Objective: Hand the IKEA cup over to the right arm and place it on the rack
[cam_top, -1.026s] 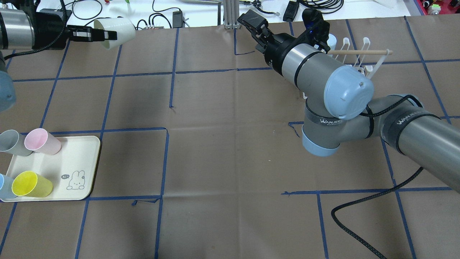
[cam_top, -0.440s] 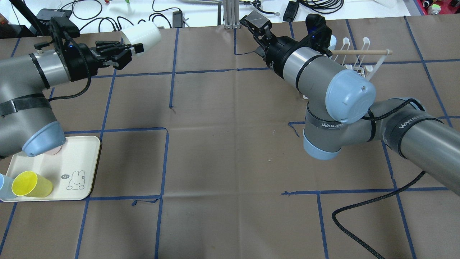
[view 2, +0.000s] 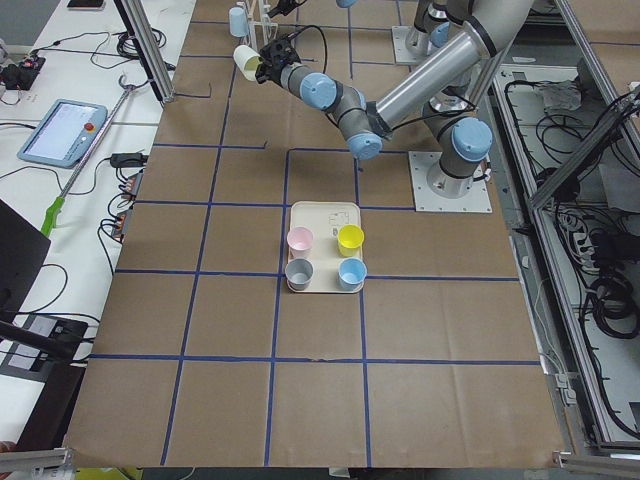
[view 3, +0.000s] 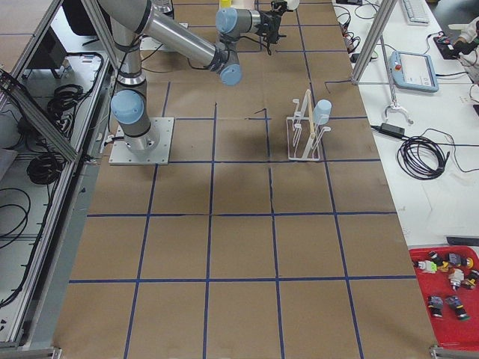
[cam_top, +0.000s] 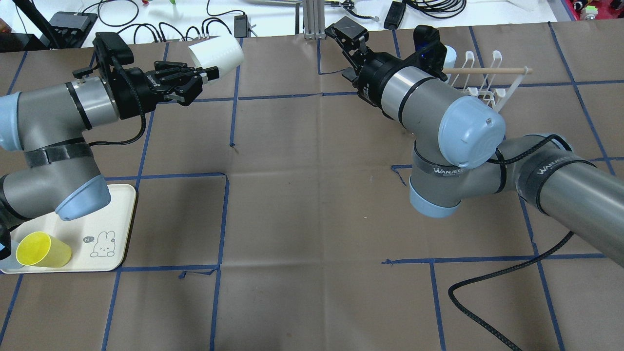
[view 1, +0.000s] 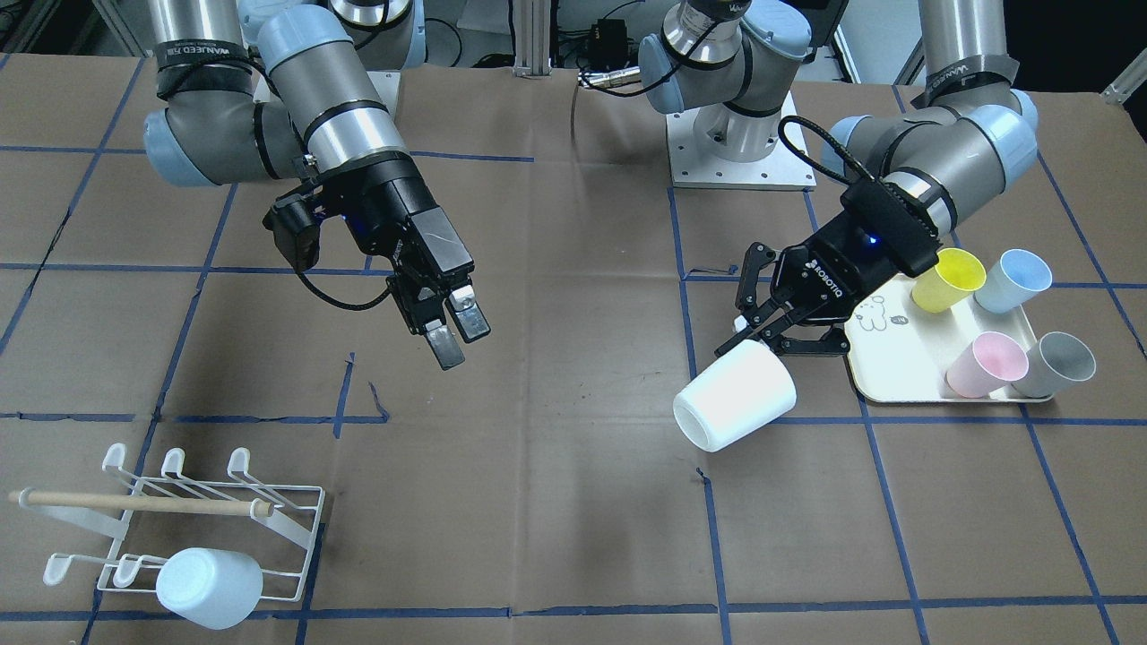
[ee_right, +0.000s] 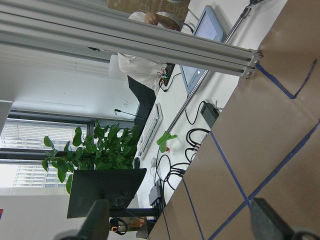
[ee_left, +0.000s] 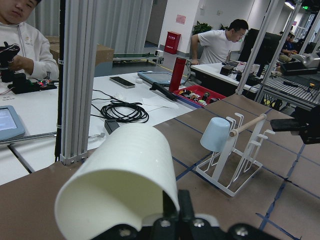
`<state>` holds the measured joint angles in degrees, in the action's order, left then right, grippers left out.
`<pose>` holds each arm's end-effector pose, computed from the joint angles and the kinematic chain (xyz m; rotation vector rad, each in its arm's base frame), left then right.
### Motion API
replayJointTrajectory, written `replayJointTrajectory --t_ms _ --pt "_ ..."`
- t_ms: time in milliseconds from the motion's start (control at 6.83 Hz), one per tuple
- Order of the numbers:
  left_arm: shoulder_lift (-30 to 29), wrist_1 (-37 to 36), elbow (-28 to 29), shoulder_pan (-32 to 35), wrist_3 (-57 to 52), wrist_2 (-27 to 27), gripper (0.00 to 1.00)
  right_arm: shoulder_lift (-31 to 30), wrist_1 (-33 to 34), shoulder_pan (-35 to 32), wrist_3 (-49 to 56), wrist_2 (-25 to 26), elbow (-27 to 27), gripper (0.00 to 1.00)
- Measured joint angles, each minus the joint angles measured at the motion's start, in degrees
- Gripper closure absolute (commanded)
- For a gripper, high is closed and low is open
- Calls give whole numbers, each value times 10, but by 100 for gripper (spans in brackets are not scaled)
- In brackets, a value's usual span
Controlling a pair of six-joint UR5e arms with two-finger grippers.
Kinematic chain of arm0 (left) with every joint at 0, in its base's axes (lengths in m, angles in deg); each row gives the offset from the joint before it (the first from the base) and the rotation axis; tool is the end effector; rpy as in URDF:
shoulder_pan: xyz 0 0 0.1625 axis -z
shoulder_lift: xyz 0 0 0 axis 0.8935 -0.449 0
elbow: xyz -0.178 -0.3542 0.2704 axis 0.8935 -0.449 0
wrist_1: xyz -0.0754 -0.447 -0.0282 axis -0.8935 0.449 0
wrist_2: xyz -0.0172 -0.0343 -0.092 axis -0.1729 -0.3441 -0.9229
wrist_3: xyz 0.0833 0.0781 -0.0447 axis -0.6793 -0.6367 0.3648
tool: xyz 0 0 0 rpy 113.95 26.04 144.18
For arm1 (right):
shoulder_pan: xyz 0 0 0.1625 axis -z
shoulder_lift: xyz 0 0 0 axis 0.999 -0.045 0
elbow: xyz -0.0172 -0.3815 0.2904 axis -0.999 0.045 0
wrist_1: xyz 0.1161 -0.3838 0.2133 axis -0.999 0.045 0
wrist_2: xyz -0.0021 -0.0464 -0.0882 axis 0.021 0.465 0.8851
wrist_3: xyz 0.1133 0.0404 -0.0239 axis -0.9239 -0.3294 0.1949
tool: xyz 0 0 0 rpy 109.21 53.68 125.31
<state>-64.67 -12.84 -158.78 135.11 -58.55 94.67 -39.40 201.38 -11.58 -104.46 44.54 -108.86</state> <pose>-0.0718 -0.5686 0.3796 -0.8011 -1.9607 1.2470 0.2660 -0.5505 0.4036 0.8573 1.7867 -0.7786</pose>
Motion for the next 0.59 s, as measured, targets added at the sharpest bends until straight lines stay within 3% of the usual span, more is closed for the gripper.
replayJointTrajectory --t_ms 586 --pt "-1 -5 4 90 23 59 98 27 3 0 -121 0 -1 0"
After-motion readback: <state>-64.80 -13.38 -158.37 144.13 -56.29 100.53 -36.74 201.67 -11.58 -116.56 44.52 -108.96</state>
